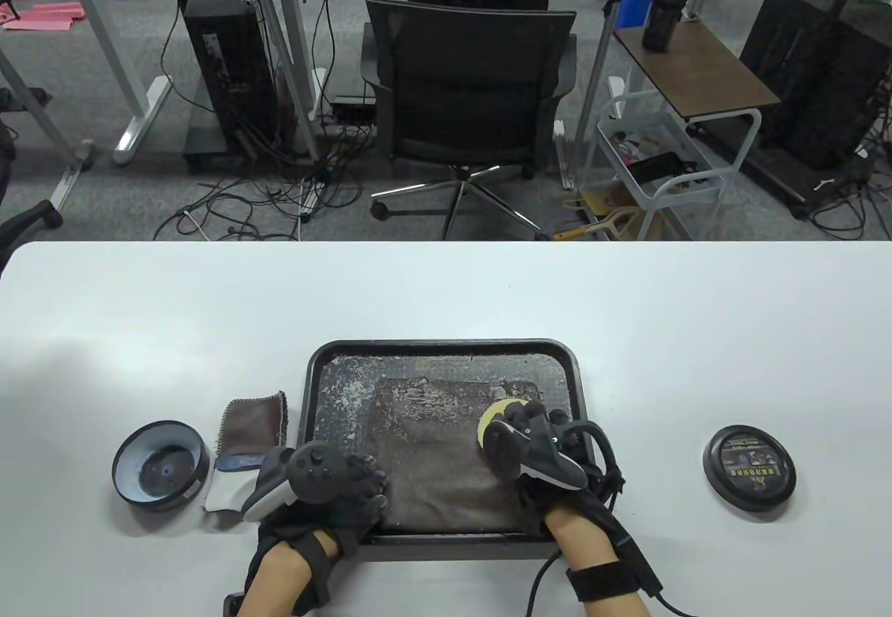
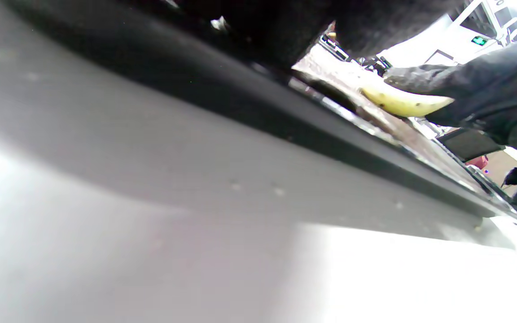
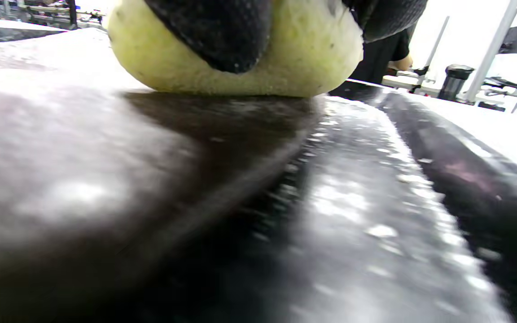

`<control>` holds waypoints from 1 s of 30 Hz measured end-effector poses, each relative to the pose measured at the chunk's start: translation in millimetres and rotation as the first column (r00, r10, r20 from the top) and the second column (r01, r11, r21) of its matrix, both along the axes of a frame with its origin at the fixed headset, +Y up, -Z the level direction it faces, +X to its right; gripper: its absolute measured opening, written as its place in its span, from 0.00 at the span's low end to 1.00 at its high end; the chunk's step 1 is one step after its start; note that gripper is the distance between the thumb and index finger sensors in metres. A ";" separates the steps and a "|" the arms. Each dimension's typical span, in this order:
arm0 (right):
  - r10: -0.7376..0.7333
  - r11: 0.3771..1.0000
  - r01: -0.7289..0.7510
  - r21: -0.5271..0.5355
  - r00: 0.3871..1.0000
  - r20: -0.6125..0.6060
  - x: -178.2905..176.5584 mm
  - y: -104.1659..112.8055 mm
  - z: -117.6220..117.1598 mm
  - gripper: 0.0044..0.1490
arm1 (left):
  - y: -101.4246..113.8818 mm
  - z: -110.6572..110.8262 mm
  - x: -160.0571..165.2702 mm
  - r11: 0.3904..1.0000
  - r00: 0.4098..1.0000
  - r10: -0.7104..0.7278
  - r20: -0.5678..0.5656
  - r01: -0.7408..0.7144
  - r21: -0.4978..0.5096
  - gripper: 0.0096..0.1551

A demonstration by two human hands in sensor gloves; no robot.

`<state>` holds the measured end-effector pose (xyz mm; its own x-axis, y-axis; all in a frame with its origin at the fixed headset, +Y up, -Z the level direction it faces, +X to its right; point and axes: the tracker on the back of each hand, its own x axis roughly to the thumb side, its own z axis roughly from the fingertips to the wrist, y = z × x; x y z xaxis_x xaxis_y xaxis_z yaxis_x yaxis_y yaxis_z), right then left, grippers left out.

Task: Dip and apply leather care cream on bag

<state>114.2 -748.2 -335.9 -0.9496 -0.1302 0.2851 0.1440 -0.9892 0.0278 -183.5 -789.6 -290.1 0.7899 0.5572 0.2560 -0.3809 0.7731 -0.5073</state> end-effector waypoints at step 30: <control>0.069 0.998 -0.069 0.002 0.987 -0.145 -82.7 -2.8 15.3 0.33 | -2.3 -1.6 -6.6 0.994 0.993 0.112 -0.044 -0.112 0.017 0.45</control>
